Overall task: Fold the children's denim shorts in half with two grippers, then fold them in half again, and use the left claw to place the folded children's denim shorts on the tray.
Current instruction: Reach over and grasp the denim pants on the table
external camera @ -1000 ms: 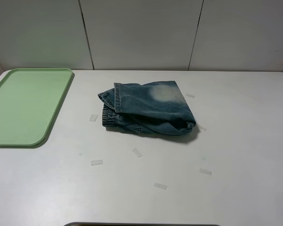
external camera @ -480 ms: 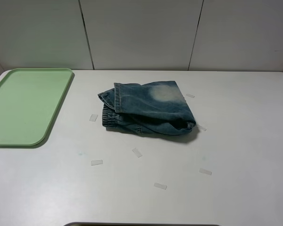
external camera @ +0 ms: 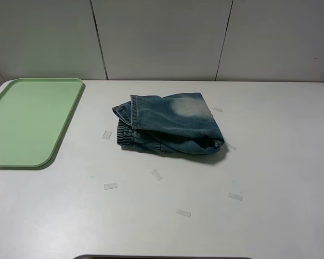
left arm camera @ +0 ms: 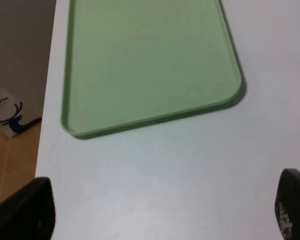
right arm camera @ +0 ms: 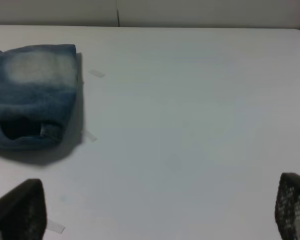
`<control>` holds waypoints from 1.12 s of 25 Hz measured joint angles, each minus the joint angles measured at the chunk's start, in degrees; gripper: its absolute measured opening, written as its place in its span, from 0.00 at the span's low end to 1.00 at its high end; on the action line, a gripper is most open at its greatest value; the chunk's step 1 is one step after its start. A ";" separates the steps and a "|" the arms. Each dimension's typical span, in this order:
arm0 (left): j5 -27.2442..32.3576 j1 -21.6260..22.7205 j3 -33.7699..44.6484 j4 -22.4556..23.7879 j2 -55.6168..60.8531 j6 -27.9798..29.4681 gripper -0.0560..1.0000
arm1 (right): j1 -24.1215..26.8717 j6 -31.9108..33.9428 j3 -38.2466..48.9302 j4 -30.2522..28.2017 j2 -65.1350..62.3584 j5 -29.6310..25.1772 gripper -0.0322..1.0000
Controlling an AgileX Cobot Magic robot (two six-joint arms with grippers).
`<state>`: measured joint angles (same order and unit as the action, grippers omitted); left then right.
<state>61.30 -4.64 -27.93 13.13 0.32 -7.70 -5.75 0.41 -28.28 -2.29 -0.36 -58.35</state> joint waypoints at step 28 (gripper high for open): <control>-3.06 -1.47 0.60 -2.53 0.00 0.22 0.88 | 0.00 0.00 0.00 0.00 0.00 0.00 0.70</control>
<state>58.25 -6.11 -27.34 10.60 0.32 -7.48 -5.75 0.41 -28.28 -2.29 -0.36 -58.35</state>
